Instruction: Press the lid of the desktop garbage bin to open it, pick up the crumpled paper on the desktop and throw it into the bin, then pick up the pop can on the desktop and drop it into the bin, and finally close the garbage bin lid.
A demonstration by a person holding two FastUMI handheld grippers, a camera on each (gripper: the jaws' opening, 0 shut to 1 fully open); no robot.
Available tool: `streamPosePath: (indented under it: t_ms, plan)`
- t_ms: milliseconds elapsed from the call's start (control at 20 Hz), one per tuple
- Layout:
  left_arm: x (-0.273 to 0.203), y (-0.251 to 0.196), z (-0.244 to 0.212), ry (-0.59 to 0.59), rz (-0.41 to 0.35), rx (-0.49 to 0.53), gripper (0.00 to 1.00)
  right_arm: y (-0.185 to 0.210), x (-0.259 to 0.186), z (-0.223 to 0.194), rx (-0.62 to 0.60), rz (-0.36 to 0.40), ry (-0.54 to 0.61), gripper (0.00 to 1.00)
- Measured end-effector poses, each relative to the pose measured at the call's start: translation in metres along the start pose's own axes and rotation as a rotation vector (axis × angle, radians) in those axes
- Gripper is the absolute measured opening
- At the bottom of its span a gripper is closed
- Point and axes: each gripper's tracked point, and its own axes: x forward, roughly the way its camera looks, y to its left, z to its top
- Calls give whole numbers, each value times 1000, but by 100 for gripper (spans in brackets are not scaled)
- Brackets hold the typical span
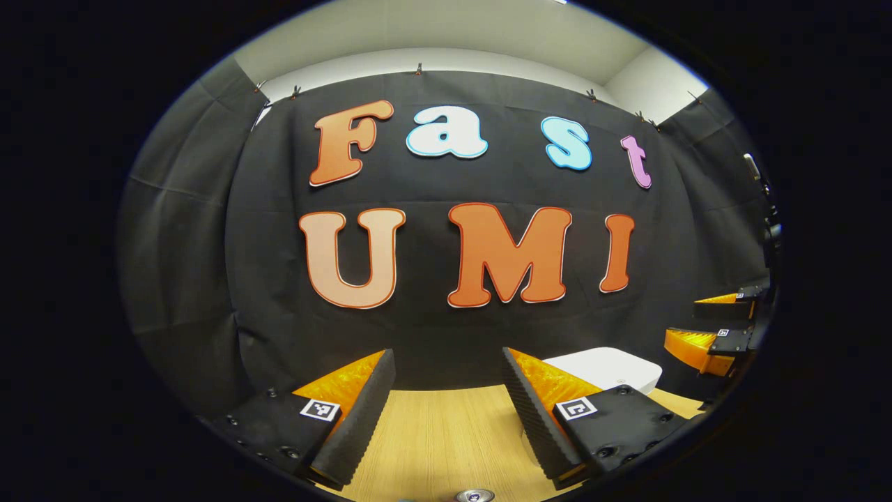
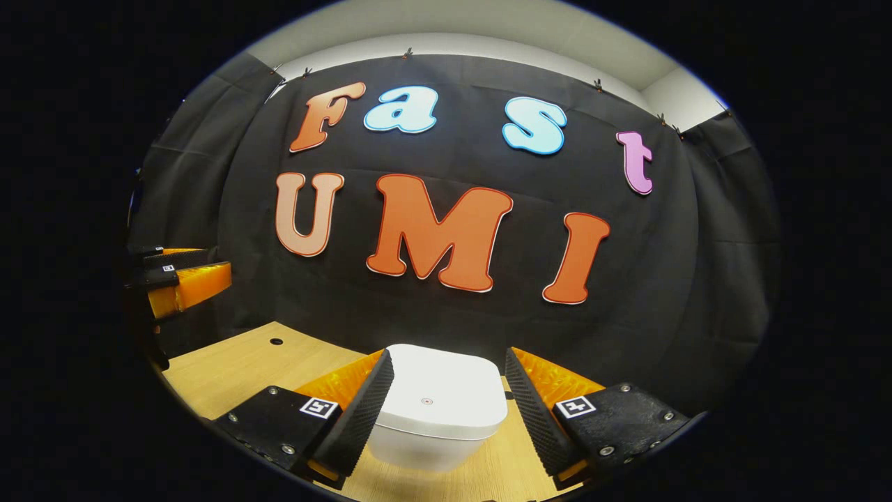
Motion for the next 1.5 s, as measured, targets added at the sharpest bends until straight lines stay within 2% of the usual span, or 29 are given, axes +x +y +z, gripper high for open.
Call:
streamPosePath:
  t_ms: [200, 400, 600, 650, 700, 750, 850, 950, 1100, 1150, 1400, 1500]
  plan:
    - [0, 3, -3, 5, 16, 7, 99, 2, 6, -1, -2, 14, 5, 97]
    - [-1, 6, -5, 7, 42, 26, 97, 7, 14, -5, 13, 54, 21, 87]
    - [-8, 14, -11, 23, 78, 25, 99, 8, 25, -9, 56, 86, 25, 62]
    - [-11, 17, -13, 29, 89, 27, 99, 11, 28, -10, 70, 101, 33, 50]
    - [-12, 20, -14, 33, 102, 28, 99, 12, 31, -14, 81, 112, 44, 45]
    - [-13, 22, -16, 39, 112, 29, 97, 11, 34, -16, 84, 110, 52, 31]
    - [-17, 26, -20, 50, 131, 25, 97, 13, 39, -21, 71, 125, 60, 16]
    - [-21, 33, -23, 63, 161, 29, 95, 20, 46, -25, 60, 157, 60, 8]
    - [-29, 41, -29, 80, 202, 30, 95, 24, 55, -40, 68, 180, 107, 4]
    - [-31, 43, -31, 83, 214, 26, 99, 20, 60, -46, 70, 168, 125, 3]
    - [-39, 51, -40, 108, 281, 18, 97, 29, 73, -72, 102, 233, 218, 2]
    - [-40, 50, -40, 115, 298, 23, 97, 28, 77, -81, 79, 228, 245, 1]
